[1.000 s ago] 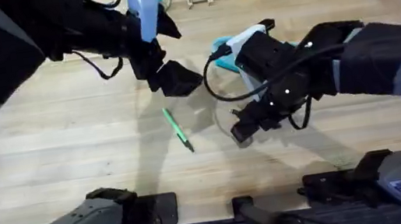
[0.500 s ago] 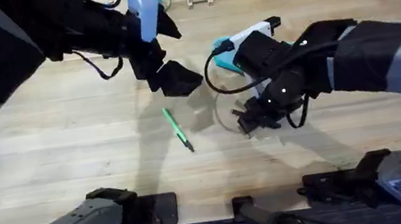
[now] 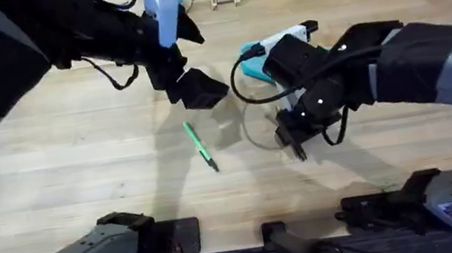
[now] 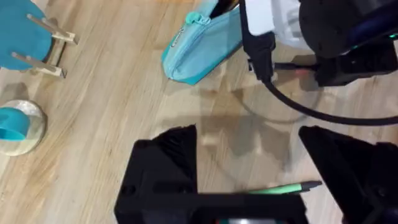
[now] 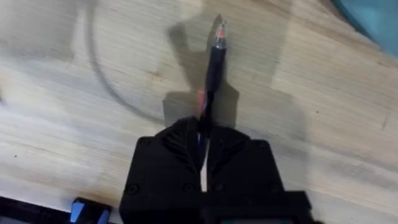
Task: Unzip the bag, pick up the pens from the table one at a time and place them inside, then zip the bag closed.
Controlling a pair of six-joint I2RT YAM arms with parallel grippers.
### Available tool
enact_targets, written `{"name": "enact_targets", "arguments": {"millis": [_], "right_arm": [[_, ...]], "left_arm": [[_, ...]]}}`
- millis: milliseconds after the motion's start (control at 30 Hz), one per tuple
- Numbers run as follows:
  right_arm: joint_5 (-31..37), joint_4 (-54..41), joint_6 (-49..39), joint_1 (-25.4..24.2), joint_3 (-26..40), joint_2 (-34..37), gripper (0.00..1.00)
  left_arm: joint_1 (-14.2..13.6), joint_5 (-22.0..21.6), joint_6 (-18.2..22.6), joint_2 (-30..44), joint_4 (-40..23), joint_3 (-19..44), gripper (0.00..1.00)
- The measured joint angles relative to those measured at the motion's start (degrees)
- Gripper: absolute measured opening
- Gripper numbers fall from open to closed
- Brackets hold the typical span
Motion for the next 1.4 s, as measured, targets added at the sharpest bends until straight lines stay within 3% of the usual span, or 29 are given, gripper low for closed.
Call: {"name": "enact_targets", "arguments": {"millis": [300,533,767,967,1400], "right_arm": [[-0.13,-4.04,-0.33,0.0,2.15,0.39,0.031],[-0.13,-9.47,-2.32,0.0,9.9,-0.44,0.033],[-0.13,-13.58,-6.67,0.0,16.86,-4.09,0.033],[0.57,-13.68,-15.71,-0.16,19.51,-6.02,0.033],[5.68,-13.75,-32.67,-10.29,22.38,-6.8,0.033]], "left_arm": [[0.0,0.0,0.0,0.0,0.02,0.0,0.993],[0.0,0.02,0.0,0.0,0.0,0.0,0.993],[0.0,0.0,0.0,0.0,0.02,0.0,0.993],[0.0,0.0,0.0,0.0,0.02,0.0,0.993],[0.0,0.0,0.0,0.0,0.0,0.0,0.994]]}}
